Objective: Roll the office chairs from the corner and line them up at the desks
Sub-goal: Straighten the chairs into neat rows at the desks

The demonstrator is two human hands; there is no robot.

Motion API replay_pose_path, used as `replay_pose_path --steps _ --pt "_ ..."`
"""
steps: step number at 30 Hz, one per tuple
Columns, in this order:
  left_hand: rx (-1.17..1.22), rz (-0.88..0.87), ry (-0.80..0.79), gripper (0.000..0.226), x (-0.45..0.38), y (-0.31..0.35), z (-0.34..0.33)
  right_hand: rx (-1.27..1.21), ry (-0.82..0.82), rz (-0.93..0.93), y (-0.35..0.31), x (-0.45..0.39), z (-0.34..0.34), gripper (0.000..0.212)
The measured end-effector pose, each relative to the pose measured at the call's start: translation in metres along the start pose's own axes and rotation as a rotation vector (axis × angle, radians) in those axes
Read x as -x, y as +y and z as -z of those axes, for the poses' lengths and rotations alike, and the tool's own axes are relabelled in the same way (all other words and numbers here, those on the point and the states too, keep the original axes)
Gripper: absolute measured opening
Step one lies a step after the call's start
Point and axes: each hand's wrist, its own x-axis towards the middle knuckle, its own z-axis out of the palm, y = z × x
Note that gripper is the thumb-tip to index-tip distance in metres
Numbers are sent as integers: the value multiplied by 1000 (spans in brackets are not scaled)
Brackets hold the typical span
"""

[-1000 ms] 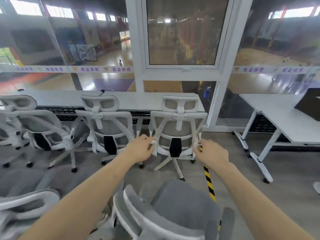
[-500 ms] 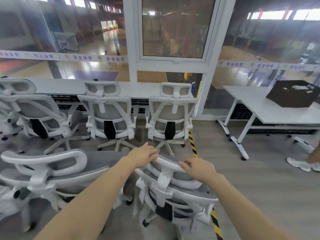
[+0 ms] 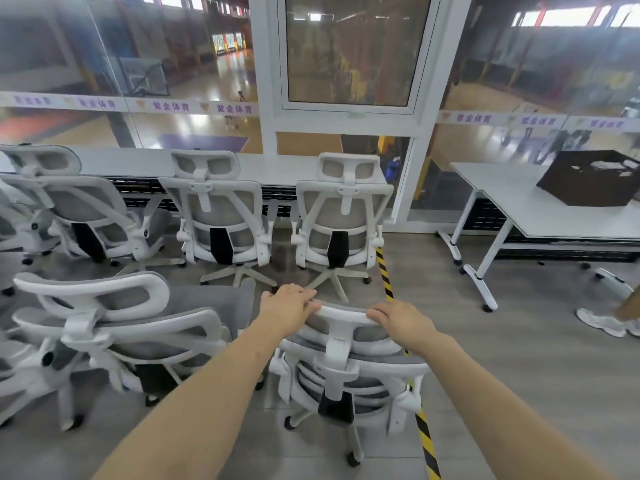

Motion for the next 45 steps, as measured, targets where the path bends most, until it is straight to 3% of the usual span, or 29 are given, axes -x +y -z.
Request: replay_pose_path --steps 6,9,12,15,18,23,28,36,45 --pt "54 80 58 44 21 53 -20 138 71 78 41 12 8 35" --pt "68 104 70 43 27 67 -24 67 57 131 68 11 -1 55" --pt "89 93 86 51 31 75 -29 -112 144 43 60 33 -1 46" --pt "149 111 195 68 47 74 -59 -114 170 -74 65 57 -17 81" --pt "254 238 280 74 71 74 -98 -42 98 -122 86 79 -40 83" --pt "141 248 -80 69 76 52 -130 98 -139 -154 109 89 -68 70" --pt "28 150 -283 63 67 29 -126 154 -190 -142 105 80 -74 65" --pt "-67 119 -234 67 49 20 -126 182 -195 -137 109 61 -73 63" --pt "-42 93 -305 67 15 18 -115 174 -190 -154 120 28 -68 65"
